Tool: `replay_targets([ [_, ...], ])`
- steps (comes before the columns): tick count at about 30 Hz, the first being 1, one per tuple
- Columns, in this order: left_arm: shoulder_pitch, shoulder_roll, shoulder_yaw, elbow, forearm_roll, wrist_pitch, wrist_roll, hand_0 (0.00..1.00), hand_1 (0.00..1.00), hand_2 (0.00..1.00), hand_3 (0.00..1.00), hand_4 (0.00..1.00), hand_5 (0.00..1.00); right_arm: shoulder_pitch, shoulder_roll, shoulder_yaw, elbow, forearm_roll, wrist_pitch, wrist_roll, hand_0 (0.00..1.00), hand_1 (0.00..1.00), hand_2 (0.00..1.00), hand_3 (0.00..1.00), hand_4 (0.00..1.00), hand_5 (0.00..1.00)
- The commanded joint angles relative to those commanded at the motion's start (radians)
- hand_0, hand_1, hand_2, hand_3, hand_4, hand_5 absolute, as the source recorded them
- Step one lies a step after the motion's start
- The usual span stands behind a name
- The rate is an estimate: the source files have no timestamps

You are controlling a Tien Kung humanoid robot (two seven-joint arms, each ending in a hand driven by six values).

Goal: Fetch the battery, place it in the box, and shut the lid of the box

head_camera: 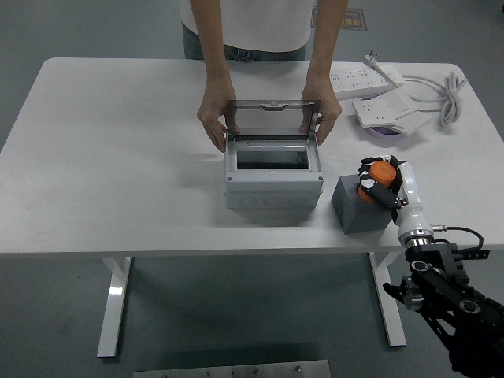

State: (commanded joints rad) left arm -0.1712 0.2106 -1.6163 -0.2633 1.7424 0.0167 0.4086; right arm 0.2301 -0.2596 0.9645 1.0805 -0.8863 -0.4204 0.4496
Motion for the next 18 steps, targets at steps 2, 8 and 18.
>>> replay_targets([
  [2, 0.000, 0.000, 0.000, 0.000, 0.001, 0.000, 0.000, 0.580, 0.685, 0.603, 0.591, 0.593, 0.002, 0.003, -0.001, 0.000, 0.002, -0.002, -0.003, -0.001, 0.222, 0.217, 0.292, 0.296, 0.002, 0.002],
  [8, 0.000, 0.001, -0.001, -0.001, 0.003, 0.000, 0.001, 0.581, 0.684, 0.605, 0.591, 0.594, 0.002, 0.015, -0.007, 0.003, 0.016, -0.010, -0.007, -0.003, 0.217, 0.218, 0.291, 0.295, 0.002, 0.002],
  [18, 0.001, 0.001, -0.003, -0.002, 0.008, -0.001, 0.002, 0.581, 0.686, 0.607, 0.591, 0.594, 0.002, 0.034, -0.016, 0.010, 0.030, -0.030, -0.012, -0.011, 0.216, 0.222, 0.291, 0.294, 0.002, 0.002],
])
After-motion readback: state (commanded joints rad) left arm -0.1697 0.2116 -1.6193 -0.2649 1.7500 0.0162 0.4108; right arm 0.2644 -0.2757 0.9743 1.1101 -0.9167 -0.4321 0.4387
